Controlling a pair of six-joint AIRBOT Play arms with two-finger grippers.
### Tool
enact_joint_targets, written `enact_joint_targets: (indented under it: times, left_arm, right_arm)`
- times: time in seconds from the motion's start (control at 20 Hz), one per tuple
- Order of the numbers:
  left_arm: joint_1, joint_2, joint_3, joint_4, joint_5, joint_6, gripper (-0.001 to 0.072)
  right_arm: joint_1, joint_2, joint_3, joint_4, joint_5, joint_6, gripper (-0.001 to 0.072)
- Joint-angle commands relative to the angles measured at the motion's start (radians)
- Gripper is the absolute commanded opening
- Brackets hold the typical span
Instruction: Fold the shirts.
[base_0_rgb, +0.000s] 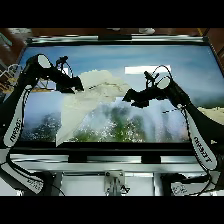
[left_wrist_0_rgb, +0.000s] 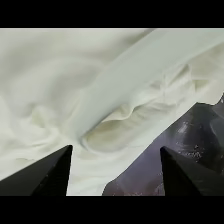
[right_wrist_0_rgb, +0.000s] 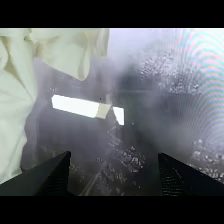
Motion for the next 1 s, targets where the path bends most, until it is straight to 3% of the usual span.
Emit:
enact_joint_targets:
  times: [0.0, 0.4, 0.45, 0.5, 0.6, 0.65, 0.8, 0.95]
  left_arm:
    - [-0.001, 0.018, 0.005, 0.045, -0.031, 0.005, 0.0618]
    - [-0.039, -0.115, 0.004, 0.045, -0.024, -0.084, 0.0599]
    - [-0.038, -0.121, 0.004, 0.045, -0.011, -0.093, 0.0523]
    - [-0.034, -0.120, 0.004, 0.045, 0.003, -0.085, 0.0296]
    - [-0.026, -0.117, 0.027, 0.045, -0.009, -0.028, 0.0099]
    - [-0.022, -0.114, 0.046, 0.045, -0.034, 0.008, 0.0050]
    - [-0.018, -0.055, 0.073, 0.061, -0.121, 0.107, 0.0049]
    - [-0.038, 0.072, 0.072, 0.171, -0.214, 0.169, 0.0049]
  right_arm:
    - [0.000, -0.001, 0.000, 0.000, -0.016, 0.000, 0.0666]
    - [0.000, -0.001, 0.000, 0.004, -0.012, 0.000, 0.0666]
    - [0.001, -0.001, 0.000, 0.004, -0.010, 0.000, 0.0666]
    - [0.000, -0.001, 0.000, 0.004, -0.008, 0.000, 0.0666]
    - [0.001, -0.001, 0.000, 0.004, -0.005, 0.000, 0.0666]
    - [0.001, -0.001, 0.000, 0.004, -0.002, 0.000, 0.0666]
    - [0.001, 0.000, 0.000, 0.004, 0.017, -0.029, 0.0666]
    - [0.001, 0.026, 0.000, 0.005, 0.016, -0.099, 0.0666]
